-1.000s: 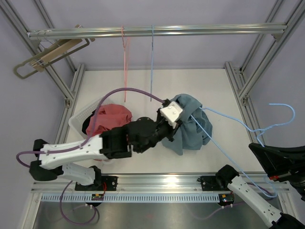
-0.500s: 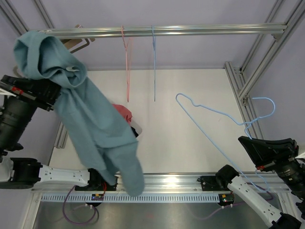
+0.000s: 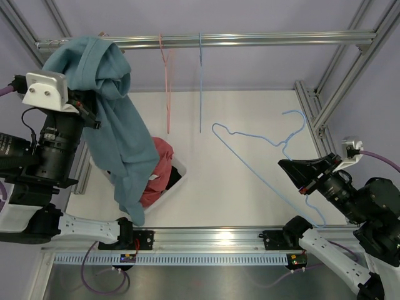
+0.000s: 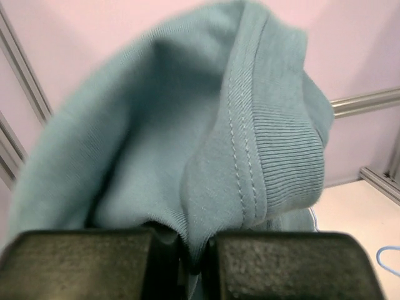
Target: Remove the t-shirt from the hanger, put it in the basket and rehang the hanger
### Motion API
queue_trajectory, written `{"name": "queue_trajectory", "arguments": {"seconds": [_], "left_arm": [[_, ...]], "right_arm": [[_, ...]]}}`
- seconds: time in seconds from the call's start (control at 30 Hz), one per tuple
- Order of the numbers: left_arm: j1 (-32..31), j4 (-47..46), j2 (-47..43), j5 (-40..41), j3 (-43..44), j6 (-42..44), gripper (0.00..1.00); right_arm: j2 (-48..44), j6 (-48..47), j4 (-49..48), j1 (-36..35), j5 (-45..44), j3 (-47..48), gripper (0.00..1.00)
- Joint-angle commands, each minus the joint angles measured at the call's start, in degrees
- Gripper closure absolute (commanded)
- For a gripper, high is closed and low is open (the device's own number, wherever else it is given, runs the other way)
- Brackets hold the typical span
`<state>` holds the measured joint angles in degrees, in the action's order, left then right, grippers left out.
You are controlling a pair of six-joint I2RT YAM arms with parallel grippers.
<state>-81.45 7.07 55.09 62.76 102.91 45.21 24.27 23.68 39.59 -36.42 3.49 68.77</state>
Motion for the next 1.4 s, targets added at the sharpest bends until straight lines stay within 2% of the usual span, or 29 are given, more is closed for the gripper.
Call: {"name": "queue_trajectory", "arguments": {"seconds": [0.0,0.13,0.17,0.27,0.33,0.4,0.5,0.53,0.57,0.6,0.63,0.67,0.73,0.8,0.93,1.03,1.07,1.13,1.2,1.33,1.37], "left_arm": [[0.06,-12.87,2.29,-2.91,5.79,13.91,1.00],[0.06,-17.26,1.78,-3.17,5.55,18.69,1.00],[0.06,-18.48,-0.66,-3.26,1.37,19.12,1.00],[0.06,-22.62,-2.79,-3.17,-3.15,22.72,1.00],[-0.02,-21.40,-1.40,-3.17,-0.89,24.83,1.00],[0.06,-17.29,-0.16,-3.52,0.88,22.83,1.00],[2.42,-23.21,-3.48,-4.75,-8.65,22.91,1.00],[10.18,-21.42,-4.28,-7.80,-15.39,19.60,1.00],[16.61,-9.65,-4.55,-14.44,-16.94,6.16,1.00],[23.20,-3.79,-4.55,-14.51,-17.65,-1.63,1.00],[30.05,-4.78,-5.08,-19.99,-22.53,-4.40,1.00],[30.73,-7.22,-5.78,-19.52,-25.71,-4.60,1.00],[33.54,-6.29,-5.52,-19.08,-28.98,-9.33,1.00],[36.53,-5.41,-6.57,-22.40,-31.36,-15.46,1.00],[46.96,-2.51,-10.08,-26.37,-35.05,-25.68,1.00],[48.49,2.93,-12.37,-24.45,-38.04,-33.41,1.00],[48.49,4.78,-13.94,-23.66,-38.92,-38.74,1.00],[48.49,11.97,-15.45,-19.80,-42.08,-45.18,1.00],[48.49,21.78,-17.02,-17.59,-45.41,-58.23,1.00],[48.49,34.47,-19.66,-21.36,-52.35,-78.20,1.00],[48.40,34.50,-20.45,-22.32,-54.38,-78.26,1.00]], "right_arm": [[1.39,-1.62,-4.52,-0.14,-0.32,0.13,1.00],[1.48,-1.97,-4.88,-0.05,-0.58,-0.04,1.00],[1.48,-2.06,-4.88,-0.05,-0.67,-0.13,1.00],[2.09,-2.06,-4.96,-0.05,-0.41,-0.66,1.00],[3.14,-1.97,-5.05,-0.05,0.11,-0.66,1.00],[3.68,-1.89,-5.23,-0.14,1.08,-0.48,1.00],[3.50,-1.71,-6.46,-0.05,1.26,-1.53,1.00],[3.59,-1.62,-6.63,-0.14,1.17,-1.80,1.00],[3.68,-1.62,-6.37,-0.05,1.43,-2.15,1.00],[3.68,-1.53,-6.20,-0.14,1.61,-2.15,1.00],[3.85,-1.62,-5.85,-0.05,1.70,-2.24,1.00],[3.85,-1.80,-5.23,-0.14,1.79,-2.41,1.00],[3.41,-2.15,-4.09,-0.14,1.35,-2.33,1.00],[3.06,-2.59,-3.47,-0.14,0.30,-2.33,1.00],[2.62,-2.68,-4.25,-0.14,0.12,-3.47,1.00],[2.97,-2.41,-5.75,-0.05,-0.14,-5.49,1.00],[3.06,-2.24,-5.93,-0.14,-1.19,-6.27,1.00],[4.20,-2.06,-6.37,-0.14,-2.08,-6.81,1.00],[5.51,-1.89,-7.33,-0.14,-2.86,-7.51,1.00],[8.67,-1.97,-9.88,-0.05,-7.34,-6.90,1.00],[9.56,-2.06,-10.15,-0.05,-7.35,-6.55,1.00]]}}
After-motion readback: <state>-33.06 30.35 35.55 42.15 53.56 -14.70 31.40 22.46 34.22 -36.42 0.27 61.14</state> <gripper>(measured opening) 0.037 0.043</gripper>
